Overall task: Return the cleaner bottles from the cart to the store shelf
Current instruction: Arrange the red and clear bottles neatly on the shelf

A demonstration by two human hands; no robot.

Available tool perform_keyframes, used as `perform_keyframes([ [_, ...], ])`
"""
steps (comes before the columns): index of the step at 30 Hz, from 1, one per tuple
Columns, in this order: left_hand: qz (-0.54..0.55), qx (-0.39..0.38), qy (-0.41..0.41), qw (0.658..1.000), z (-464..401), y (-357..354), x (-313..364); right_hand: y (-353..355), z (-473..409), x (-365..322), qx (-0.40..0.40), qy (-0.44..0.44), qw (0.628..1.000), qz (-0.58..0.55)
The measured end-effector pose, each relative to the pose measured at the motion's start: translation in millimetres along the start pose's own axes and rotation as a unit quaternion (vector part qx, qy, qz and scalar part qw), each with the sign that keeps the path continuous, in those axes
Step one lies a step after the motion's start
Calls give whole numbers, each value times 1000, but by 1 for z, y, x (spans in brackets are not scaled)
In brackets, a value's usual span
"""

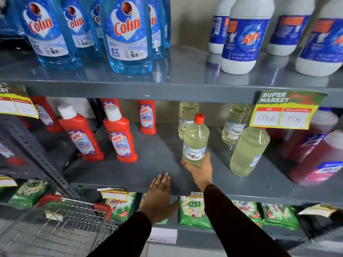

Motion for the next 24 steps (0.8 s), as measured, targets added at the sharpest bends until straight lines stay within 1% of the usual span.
perform_keyframes([
  [5,2,3,3,1000,-1,0,1,-4,0,-4,-3,-3,1000,11],
  [12,8,6,-12,1000,3,2,-1,-6,9,-14,-12,-5,1000,-19],
  [13,9,10,-22,1000,7,3,-6,-4,15,-14,-6,-14,999,-37],
  [14,10,16,-32,999,12,5,-13,-2,23,-11,15,-23,998,-54],
  [16,10,36,-47,998,23,11,-31,5,46,2,82,-26,994,-61],
  [17,7,48,-48,998,30,15,-43,2,60,9,89,-17,994,-59],
  [18,3,58,-42,997,37,19,-56,-6,73,13,67,-4,996,-56],
  [21,16,63,-7,998,51,28,-91,-49,88,7,-54,17,998,2],
  [23,27,62,15,998,59,31,-115,-90,84,-9,-132,31,989,67],
  [24,27,58,26,998,64,32,-128,-112,81,-17,-174,35,981,78],
])
Point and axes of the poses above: each hand's wrist, its own z-axis away from the middle knuckle, its own y-axis out of the back of the hand, x = y × z, the point moved 3 cm from there along -z, towards the middle knuckle, and after that the axes turned 5 degrees about -y, right-handed, at the moved point
